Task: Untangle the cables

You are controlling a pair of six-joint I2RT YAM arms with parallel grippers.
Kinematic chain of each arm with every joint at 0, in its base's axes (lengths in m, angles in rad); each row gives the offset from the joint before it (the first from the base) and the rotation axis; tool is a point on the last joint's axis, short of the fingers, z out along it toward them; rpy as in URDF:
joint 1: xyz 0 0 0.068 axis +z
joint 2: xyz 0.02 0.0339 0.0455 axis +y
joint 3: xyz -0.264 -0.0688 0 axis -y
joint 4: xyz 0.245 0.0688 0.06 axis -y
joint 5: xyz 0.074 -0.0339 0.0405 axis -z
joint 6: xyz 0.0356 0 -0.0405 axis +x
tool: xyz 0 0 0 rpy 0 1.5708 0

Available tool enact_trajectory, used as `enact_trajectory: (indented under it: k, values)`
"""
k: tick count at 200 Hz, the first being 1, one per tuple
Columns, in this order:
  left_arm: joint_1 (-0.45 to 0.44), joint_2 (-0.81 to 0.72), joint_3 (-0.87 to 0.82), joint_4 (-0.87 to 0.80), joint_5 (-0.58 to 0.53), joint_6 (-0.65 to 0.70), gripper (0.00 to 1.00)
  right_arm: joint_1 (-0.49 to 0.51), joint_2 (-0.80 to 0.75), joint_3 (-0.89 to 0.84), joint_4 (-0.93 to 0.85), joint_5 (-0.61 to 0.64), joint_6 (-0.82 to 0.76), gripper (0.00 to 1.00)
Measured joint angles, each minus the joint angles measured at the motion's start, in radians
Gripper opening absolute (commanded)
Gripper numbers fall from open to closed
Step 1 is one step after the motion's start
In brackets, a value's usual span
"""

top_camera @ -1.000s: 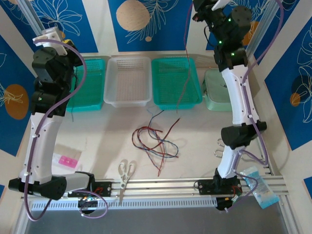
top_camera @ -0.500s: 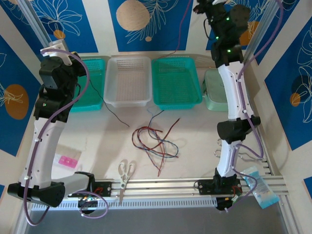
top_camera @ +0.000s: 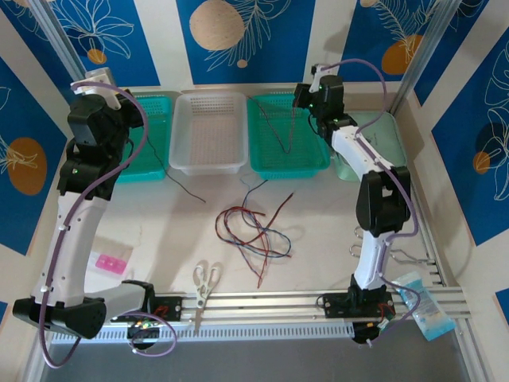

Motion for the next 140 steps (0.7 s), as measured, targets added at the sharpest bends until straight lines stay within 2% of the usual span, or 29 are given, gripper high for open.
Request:
enact_trajectory:
  k: [39, 78, 140]
  values:
    - [0.000, 0.000, 0.000, 0.000, 0.009, -0.008, 0.00, 0.008, 0.137, 0.074, -0.232, -0.016, 0.028, 0.00]
    - [0.001, 0.000, 0.000, -0.001, 0.019, -0.011, 0.00, 0.037, 0.315, 0.277, -0.501, -0.006, 0.028, 0.00]
    - [0.001, 0.000, 0.000, -0.003, 0.021, -0.011, 0.00, 0.045, 0.404, 0.372, -0.748, 0.070, 0.027, 0.00]
